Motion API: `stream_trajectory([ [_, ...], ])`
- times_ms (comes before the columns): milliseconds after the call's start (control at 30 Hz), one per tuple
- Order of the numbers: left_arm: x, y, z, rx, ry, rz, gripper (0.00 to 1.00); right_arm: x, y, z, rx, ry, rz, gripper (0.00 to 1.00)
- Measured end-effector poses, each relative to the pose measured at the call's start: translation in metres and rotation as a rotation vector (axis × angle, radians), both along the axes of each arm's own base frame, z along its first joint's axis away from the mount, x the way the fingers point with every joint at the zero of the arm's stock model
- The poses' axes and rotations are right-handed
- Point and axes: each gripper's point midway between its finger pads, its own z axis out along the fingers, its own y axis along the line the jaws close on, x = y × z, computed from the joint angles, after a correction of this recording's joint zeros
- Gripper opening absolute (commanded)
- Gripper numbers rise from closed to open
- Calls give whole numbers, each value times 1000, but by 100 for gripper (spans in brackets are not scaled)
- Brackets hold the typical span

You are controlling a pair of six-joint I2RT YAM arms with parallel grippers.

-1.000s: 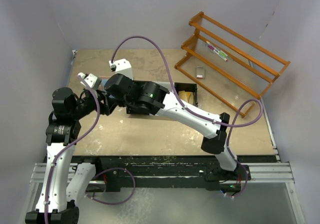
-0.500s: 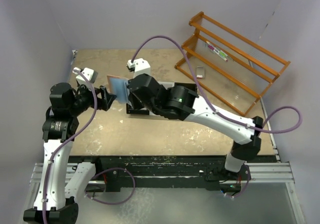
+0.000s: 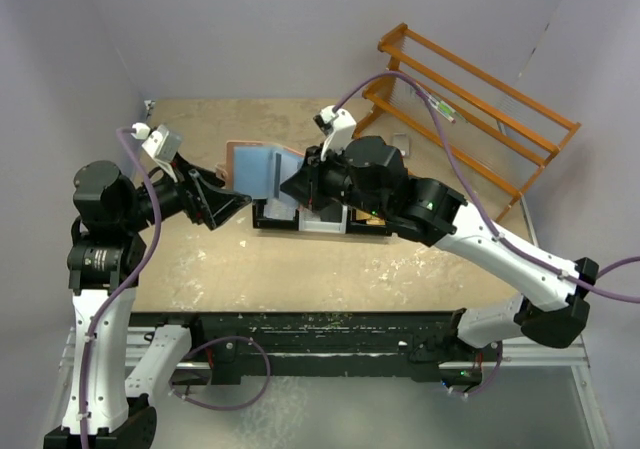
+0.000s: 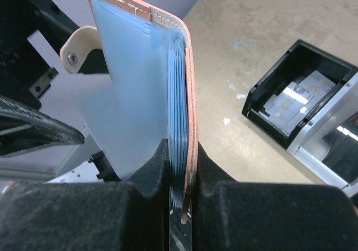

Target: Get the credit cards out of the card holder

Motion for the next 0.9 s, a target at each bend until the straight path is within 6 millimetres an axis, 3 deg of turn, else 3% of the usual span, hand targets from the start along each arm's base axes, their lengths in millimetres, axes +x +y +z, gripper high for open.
stream_trajectory([
  [200,-3,-3,4,-25,8,-21,87,7,4,23,40,-32,-3,0],
  [300,-3,-4,3,-28,10,-27,94,13,8,23,18,-36,-18,0],
  [467,-12,-9,6,-43,-26,-79,95,34,17,24,-115,-46,-153,0],
  [600,-17,-12,-5,-41,-51,-115,93,37,38,12,-237,-67,-228,0],
  [700,-13,-11,-18,-15,-53,-116,86,36,50,-12,-332,-71,-246,0],
  [800,0,-5,-32,24,-46,-70,84,34,49,-31,-408,-65,-247,0],
  [900,15,5,-41,64,-52,12,83,33,47,-34,-426,-64,-249,0],
])
